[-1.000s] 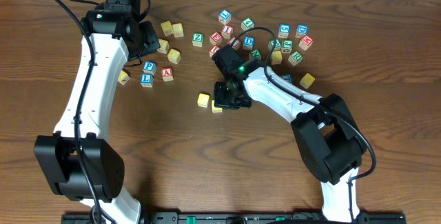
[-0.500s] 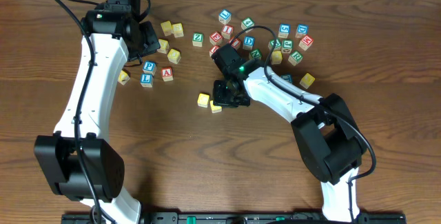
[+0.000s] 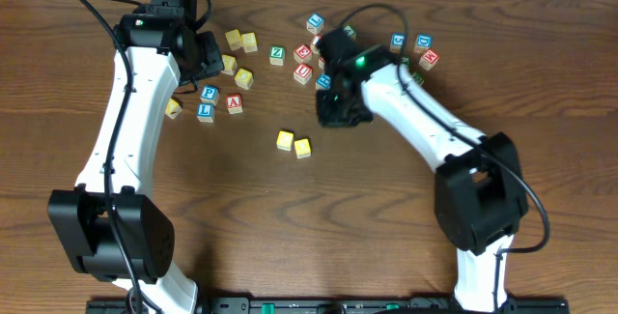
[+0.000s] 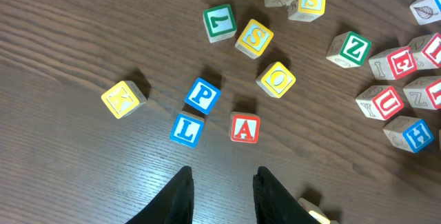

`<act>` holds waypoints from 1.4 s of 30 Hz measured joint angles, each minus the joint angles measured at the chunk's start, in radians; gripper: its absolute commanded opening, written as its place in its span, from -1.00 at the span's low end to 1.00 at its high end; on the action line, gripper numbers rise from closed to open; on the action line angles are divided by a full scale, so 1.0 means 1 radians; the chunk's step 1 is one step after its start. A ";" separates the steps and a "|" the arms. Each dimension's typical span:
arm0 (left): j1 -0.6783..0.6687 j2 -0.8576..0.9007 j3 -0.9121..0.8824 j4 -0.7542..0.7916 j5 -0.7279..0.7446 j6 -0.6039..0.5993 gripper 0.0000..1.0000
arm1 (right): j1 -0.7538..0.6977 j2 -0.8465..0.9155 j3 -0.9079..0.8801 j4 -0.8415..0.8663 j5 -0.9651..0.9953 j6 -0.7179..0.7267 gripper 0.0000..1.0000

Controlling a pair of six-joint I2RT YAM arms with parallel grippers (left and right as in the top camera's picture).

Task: Spell out CORL
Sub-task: 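Open the right gripper and raise it back to the upper right, then move the right gripper over the green R block in the pile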

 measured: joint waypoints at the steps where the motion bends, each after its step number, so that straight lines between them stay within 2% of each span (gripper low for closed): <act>1: 0.000 0.000 0.000 0.000 0.000 0.005 -0.42 | -0.018 -0.001 0.045 -0.055 0.003 -0.025 -0.50; 4: 0.000 -0.003 0.000 0.000 0.000 0.021 -0.42 | -0.074 -0.006 0.158 -0.156 0.014 -0.084 -0.05; 6: 0.000 -0.016 0.000 0.000 0.000 0.025 -0.42 | -0.113 -0.011 0.222 -0.192 0.020 -0.121 0.15; 9: 0.000 -0.054 0.000 0.000 0.000 0.029 -0.41 | -0.177 -0.021 0.281 -0.203 0.027 -0.147 0.28; 17: 0.000 -0.124 0.000 -0.001 0.000 0.043 -0.42 | -0.332 -0.025 0.293 -0.189 0.036 -0.190 0.35; 24: 0.000 -0.124 0.000 -0.001 0.000 0.043 -0.41 | -0.356 -0.025 0.293 -0.158 0.067 -0.183 0.33; 29: 0.000 -0.122 0.000 -0.001 0.000 0.043 -0.41 | -0.357 -0.025 0.292 -0.112 0.084 -0.120 0.40; 42: 0.000 -0.109 0.000 0.004 0.000 0.043 -0.41 | -0.385 -0.009 0.291 -0.069 0.142 0.102 0.36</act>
